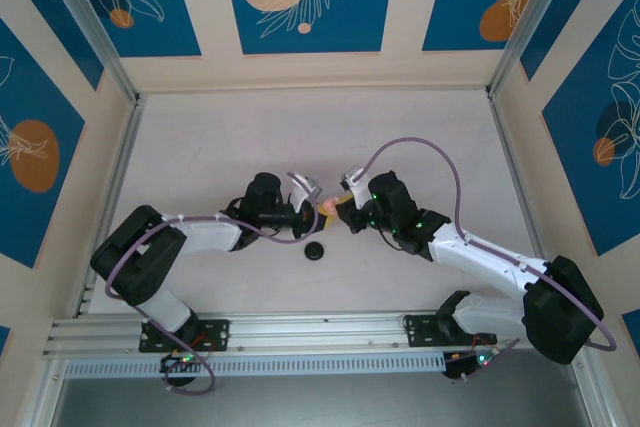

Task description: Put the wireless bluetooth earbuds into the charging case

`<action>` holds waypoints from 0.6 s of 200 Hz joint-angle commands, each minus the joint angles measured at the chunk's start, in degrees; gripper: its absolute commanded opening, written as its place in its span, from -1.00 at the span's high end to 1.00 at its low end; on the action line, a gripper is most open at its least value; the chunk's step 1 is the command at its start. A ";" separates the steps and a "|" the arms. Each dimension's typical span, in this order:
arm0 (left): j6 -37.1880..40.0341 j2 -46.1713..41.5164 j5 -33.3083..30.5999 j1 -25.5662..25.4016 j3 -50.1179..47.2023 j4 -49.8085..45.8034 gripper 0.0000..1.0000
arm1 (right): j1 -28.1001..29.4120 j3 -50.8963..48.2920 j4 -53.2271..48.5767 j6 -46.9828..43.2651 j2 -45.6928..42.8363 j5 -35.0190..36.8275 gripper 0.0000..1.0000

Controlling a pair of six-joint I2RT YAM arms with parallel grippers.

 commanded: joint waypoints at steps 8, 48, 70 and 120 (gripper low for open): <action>-0.60 -1.54 1.37 -0.07 1.51 2.30 0.83 | 0.00 -0.96 -0.31 -1.99 -1.26 -0.50 0.70; -0.16 -1.85 0.66 -0.11 1.78 1.37 0.83 | 0.27 -1.68 -0.60 -2.86 -2.36 -0.44 0.70; 0.11 -1.96 0.70 -0.12 2.03 1.00 0.83 | 0.53 -1.85 -0.89 -3.25 -2.54 -0.42 0.70; 0.39 -2.22 0.64 -0.08 2.33 0.92 0.83 | 0.80 -2.05 -0.75 -2.77 -2.45 -2.60 0.67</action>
